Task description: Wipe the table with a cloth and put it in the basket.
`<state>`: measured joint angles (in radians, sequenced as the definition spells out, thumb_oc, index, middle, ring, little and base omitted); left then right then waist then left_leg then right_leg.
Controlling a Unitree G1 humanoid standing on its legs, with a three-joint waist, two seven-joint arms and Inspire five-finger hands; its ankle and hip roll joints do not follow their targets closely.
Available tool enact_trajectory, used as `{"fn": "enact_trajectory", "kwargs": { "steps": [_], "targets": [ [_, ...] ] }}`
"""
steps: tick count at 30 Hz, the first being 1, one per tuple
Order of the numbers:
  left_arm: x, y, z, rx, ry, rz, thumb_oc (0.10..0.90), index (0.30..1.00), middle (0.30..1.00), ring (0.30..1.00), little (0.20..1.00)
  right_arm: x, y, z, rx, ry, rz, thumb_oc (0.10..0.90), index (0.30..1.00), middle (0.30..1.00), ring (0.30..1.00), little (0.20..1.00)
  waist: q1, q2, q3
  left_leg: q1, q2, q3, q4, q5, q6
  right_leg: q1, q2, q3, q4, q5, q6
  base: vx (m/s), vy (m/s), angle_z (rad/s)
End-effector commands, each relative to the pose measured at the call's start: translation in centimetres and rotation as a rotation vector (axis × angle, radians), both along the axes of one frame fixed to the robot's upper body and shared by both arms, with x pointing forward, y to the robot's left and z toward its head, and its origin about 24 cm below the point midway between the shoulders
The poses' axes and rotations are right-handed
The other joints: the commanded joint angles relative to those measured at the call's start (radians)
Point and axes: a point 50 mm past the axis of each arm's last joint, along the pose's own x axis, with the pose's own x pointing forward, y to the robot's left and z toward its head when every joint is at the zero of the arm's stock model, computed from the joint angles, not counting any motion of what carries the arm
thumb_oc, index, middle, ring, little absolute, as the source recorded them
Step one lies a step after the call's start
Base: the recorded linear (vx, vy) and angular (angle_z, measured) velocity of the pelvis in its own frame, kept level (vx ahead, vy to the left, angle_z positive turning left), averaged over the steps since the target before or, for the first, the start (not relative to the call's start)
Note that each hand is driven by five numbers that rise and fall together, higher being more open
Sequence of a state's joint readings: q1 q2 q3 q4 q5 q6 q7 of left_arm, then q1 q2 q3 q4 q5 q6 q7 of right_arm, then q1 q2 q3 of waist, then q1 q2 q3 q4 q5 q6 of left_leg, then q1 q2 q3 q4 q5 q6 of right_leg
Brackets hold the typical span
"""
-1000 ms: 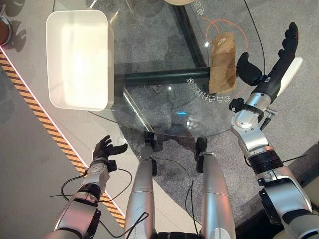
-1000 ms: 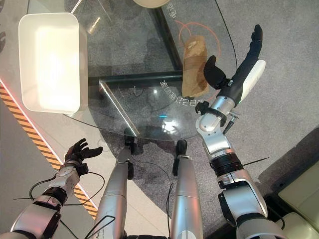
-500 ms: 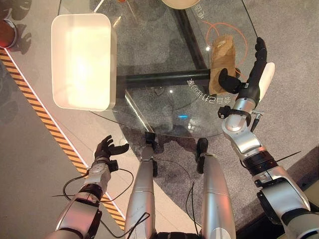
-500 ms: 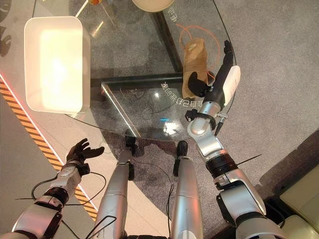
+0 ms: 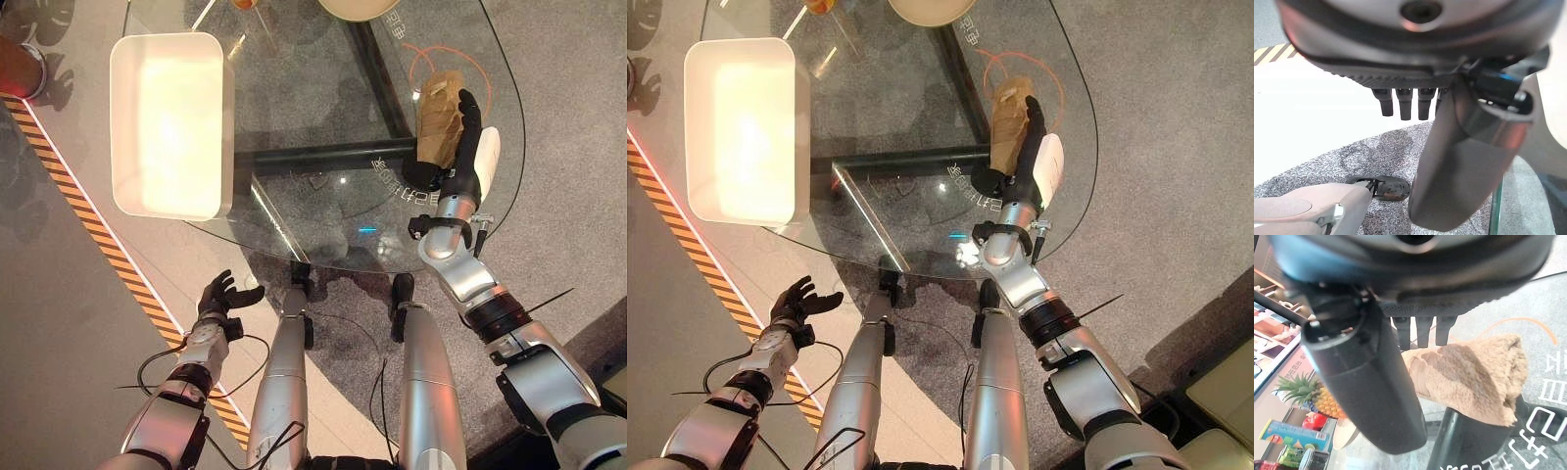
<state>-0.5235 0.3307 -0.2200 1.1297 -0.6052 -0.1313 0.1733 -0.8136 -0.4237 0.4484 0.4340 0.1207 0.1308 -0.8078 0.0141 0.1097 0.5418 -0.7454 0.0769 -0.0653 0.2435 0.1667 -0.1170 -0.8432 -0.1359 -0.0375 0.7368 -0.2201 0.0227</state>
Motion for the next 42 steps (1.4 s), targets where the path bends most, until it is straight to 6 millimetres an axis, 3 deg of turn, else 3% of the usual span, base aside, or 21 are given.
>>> {"fn": "enact_trajectory", "kwargs": {
  "steps": [1, 10, 28, 42],
  "targets": [
    [-1.6, 1.1, -1.3, 0.050, 0.043, 0.068, 0.800, 0.900, 0.900, 0.900, 0.900, -0.1, 1.6, 4.2, 0.006, -0.157, 0.074, 0.800, 0.900, 0.900, 0.900, 0.900, -0.011, 0.005, -0.022, 0.014, -0.096, 0.103, 0.123, -0.145, 0.089, 0.057, 0.053, -0.037, -0.227, 0.116, -0.034, 0.00, 0.000, 0.00],
    [-1.3, 0.8, -1.2, 0.051, 0.045, 0.052, 0.800, 0.900, 0.900, 0.900, 0.900, 0.6, 1.7, 3.4, -0.023, -0.083, 0.046, 0.800, 0.900, 0.900, 0.900, 0.900, -0.005, 0.015, -0.022, 0.018, -0.098, 0.104, 0.118, -0.140, 0.088, 0.057, 0.049, -0.039, -0.226, 0.118, -0.034, 0.00, 0.000, 0.00],
    [-0.6, 0.1, -0.8, 0.056, 0.046, 0.012, 0.800, 0.900, 0.900, 0.900, 0.900, 2.5, -1.4, 2.5, 0.005, 0.044, -0.179, 0.800, 0.900, 0.900, 0.900, 0.900, 0.018, 0.034, -0.022, 0.007, -0.099, 0.105, 0.128, -0.140, 0.090, 0.044, 0.043, -0.054, -0.213, 0.121, -0.033, 0.00, -0.001, 0.00],
    [-0.3, 0.1, -0.5, 0.060, 0.041, 0.006, 0.800, 0.900, 0.900, 0.900, 0.900, 2.8, -2.4, 2.0, -0.001, 0.081, -0.275, 0.800, 0.900, 0.900, 0.900, 0.900, 0.029, 0.038, -0.022, 0.000, -0.101, 0.102, 0.122, -0.138, 0.095, 0.034, 0.044, -0.063, -0.207, 0.123, -0.030, 0.00, 0.000, 0.00]
  ]
}}
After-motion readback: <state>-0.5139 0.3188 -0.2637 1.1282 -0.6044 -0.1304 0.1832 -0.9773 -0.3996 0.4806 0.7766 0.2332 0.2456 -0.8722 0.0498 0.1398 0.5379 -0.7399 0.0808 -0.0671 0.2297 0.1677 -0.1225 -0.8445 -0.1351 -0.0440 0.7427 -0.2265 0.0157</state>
